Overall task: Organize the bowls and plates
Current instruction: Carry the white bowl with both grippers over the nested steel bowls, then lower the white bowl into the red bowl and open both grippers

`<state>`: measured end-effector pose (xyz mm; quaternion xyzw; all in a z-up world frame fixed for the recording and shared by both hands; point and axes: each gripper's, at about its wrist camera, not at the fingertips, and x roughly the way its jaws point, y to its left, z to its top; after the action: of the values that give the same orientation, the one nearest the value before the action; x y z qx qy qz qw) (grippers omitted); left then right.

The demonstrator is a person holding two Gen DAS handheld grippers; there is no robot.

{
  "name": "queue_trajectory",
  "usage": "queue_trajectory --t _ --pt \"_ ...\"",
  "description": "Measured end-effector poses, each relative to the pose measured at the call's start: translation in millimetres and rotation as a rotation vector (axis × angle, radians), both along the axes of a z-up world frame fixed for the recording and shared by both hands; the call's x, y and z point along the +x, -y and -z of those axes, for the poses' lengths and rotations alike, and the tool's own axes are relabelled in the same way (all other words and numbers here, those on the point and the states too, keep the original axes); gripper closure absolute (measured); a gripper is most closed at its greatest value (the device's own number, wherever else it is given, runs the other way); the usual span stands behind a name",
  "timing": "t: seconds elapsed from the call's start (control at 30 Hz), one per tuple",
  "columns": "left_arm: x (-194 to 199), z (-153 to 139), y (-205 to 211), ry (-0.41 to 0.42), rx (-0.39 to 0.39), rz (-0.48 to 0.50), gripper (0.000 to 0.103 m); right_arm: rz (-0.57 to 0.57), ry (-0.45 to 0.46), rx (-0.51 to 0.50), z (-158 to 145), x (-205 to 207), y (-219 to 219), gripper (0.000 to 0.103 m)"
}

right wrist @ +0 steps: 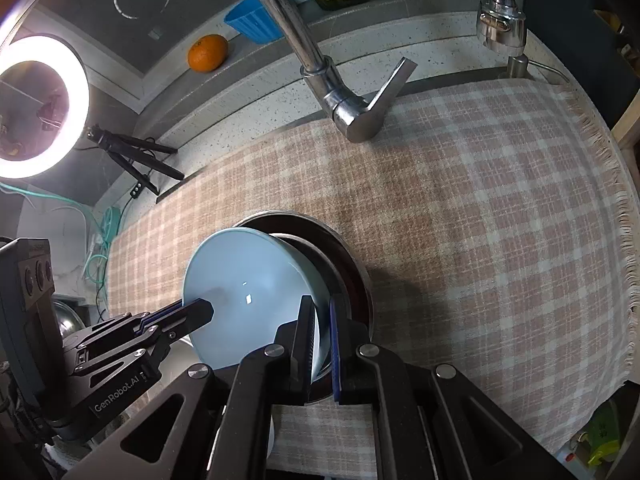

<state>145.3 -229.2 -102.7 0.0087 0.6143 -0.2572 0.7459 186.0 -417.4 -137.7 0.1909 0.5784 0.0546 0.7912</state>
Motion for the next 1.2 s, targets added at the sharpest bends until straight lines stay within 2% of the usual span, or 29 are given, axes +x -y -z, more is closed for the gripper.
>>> queue_trajectory --t 0.27,0.3,0.57,0.87,0.97,1.1,1.17,1.2 --pt "1 7 5 -0.014 0.014 0.021 0.096 0.0 -0.027 -0.009 9 4 0 0.096" --pt "1 7 5 -0.013 0.014 0.023 0.092 0.002 -0.03 -0.007 10 4 0 0.096" --pt "0 -1 2 0.02 0.006 0.028 0.091 -0.006 -0.005 -0.007 7 4 0 0.093" --pt "-11 -36 -10 0.135 -0.002 0.026 0.091 -0.018 0.074 0.015 -16 -12 0 0.088" --pt "-17 -48 -13 0.187 -0.001 0.028 0.084 -0.023 0.122 0.002 -29 -20 -2 0.083" --pt "-25 -61 -17 0.253 0.005 0.032 0.083 -0.026 0.184 -0.02 -44 -32 -5 0.08" --pt "-28 -66 -21 0.263 -0.002 0.028 0.078 -0.032 0.214 -0.052 -51 -38 -8 0.08" --pt "-29 -68 -23 0.266 -0.011 0.023 0.071 -0.031 0.231 -0.066 -55 -42 -8 0.079"
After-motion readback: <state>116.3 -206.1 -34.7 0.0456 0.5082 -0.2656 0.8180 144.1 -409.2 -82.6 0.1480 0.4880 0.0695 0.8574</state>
